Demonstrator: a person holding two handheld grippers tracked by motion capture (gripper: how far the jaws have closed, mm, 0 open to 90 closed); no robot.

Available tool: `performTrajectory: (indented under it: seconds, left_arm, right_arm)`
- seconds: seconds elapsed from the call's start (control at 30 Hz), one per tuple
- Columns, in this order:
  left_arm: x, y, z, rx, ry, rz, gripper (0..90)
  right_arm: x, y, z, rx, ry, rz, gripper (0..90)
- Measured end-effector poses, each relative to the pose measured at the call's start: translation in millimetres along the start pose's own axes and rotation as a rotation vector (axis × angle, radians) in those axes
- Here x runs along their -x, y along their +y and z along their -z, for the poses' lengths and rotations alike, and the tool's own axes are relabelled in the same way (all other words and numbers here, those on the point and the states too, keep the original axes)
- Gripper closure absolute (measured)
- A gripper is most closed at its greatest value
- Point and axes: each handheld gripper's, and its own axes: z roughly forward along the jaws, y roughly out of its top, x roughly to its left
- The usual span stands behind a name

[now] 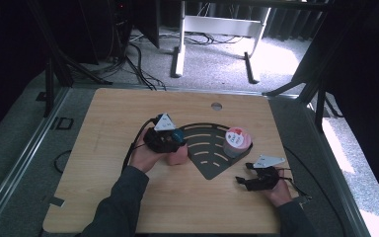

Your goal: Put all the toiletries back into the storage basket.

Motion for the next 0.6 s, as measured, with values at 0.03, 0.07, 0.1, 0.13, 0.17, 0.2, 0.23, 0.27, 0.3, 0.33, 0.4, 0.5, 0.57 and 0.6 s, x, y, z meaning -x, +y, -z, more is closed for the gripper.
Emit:
performTrajectory:
  seconds: [0.03, 0.07, 0.1, 0.13, 0.17, 0.2, 0.23, 0.27, 0.3, 0.33, 0.4, 0.5, 0.57, 0.6]
  left_arm:
    - [0.2, 0.7, 0.2, -0.002, -0.001, 0.001, 52.8]
    - [0.4, 1.6, 0.3, -0.002, -0.004, 0.001, 52.8]
    - [1.0, 2.5, 0.7, -0.001, -0.004, 0.001, 52.8]
    - [1.5, 3.0, 0.7, 0.003, -0.004, 0.002, 52.7]
    - [1.9, 3.7, 1.0, 0.002, -0.002, 0.001, 52.8]
    - [2.2, 4.3, 1.3, 0.003, 0.0, 0.002, 52.8]
    - [2.5, 5.0, 1.5, 0.003, 0.0, 0.002, 52.8]
    - [3.0, 5.8, 1.7, 0.002, 0.0, 0.001, 52.8]
    - [3.8, 7.0, 1.9, 0.003, 0.001, 0.002, 52.8]
    - [4.2, 7.8, 2.1, 0.003, 0.003, 0.001, 52.8]
    - [5.6, 10.2, 2.7, 0.0, 0.002, -0.003, 52.8]
    - [7.2, 13.2, 3.3, 0.002, 0.0, -0.003, 52.8]
    - [8.2, 15.5, 3.6, 0.001, 0.002, -0.008, 52.8]
    - [9.1, 16.5, 3.4, 0.003, 0.001, -0.004, 52.8]
  right_arm:
    - [0.0, 0.0, 0.0, 0.0, 0.0, 0.0, 25.9]
    - [0.0, 0.0, 0.0, 0.0, 0.0, 0.0, 25.9]
    - [0.0, 0.0, 0.0, 0.0, 0.0, 0.0, 25.9]
    - [0.0, 0.0, 0.0, 0.0, 0.0, -0.001, 25.9]
    - [-0.1, 0.0, 0.0, 0.001, 0.0, -0.001, 25.9]
    - [-0.1, 0.0, 0.0, 0.001, 0.0, -0.001, 25.8]
    - [0.0, 0.0, -0.1, 0.001, 0.0, 0.0, 25.9]
    - [-0.1, 0.0, -0.1, 0.001, 0.0, -0.001, 25.8]
    - [-0.1, 0.0, -0.1, 0.001, 0.0, -0.001, 25.9]
    - [-0.1, 0.0, 0.0, 0.001, 0.001, -0.001, 25.9]
    - [-0.1, 0.0, -0.1, 0.001, 0.0, -0.001, 25.9]
    - [-0.1, 0.0, 0.0, 0.0, 0.0, -0.001, 25.9]
    - [-0.1, 0.0, -0.1, 0.001, 0.0, -0.001, 25.9]
    - [-0.1, 0.0, 0.0, 0.001, 0.0, -0.001, 25.9]
